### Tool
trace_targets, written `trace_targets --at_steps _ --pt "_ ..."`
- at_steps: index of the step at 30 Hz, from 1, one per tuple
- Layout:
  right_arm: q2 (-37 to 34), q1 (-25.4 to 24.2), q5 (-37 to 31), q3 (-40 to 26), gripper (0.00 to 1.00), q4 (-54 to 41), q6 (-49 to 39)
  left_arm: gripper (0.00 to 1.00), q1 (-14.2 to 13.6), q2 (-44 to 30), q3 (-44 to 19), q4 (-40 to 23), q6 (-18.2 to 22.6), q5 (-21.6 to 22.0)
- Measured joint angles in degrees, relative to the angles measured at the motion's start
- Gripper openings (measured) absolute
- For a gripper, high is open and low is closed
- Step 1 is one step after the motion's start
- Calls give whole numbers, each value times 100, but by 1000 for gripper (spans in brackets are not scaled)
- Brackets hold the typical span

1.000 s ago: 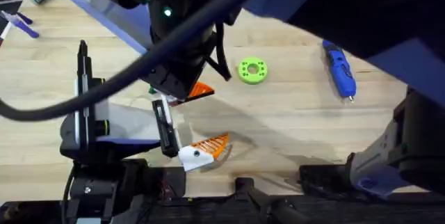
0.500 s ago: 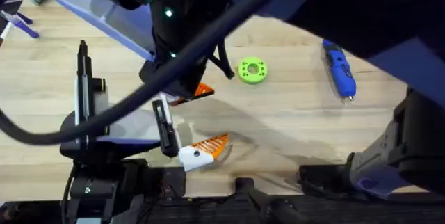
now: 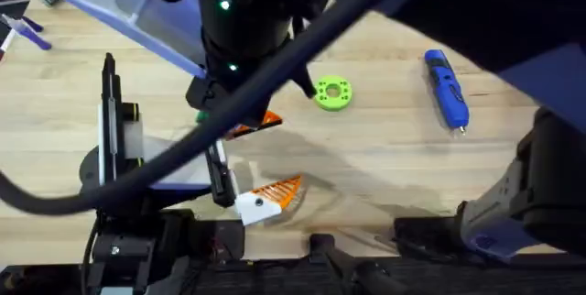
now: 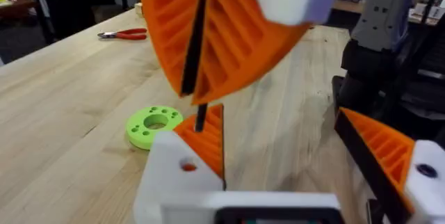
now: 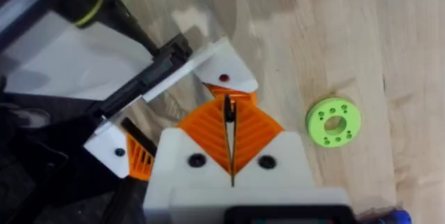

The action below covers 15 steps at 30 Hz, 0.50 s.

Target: Pick up the gripper from the table and insert it into the empty holder that is missing its gripper. Then pick up a screw, insert it into the mounting hole, and use the screwdriver to tighten it. Finally, clean up the table by picking up the vegetable and placing it into the bucket.

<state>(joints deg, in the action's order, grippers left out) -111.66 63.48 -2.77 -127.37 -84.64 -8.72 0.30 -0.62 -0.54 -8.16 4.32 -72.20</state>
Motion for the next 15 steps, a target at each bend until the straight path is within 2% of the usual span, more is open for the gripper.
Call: trace_targets --at_steps 15 --pt "-22 26 -109 -31 6 -63 -248 985 0 0 0 0 0 0"
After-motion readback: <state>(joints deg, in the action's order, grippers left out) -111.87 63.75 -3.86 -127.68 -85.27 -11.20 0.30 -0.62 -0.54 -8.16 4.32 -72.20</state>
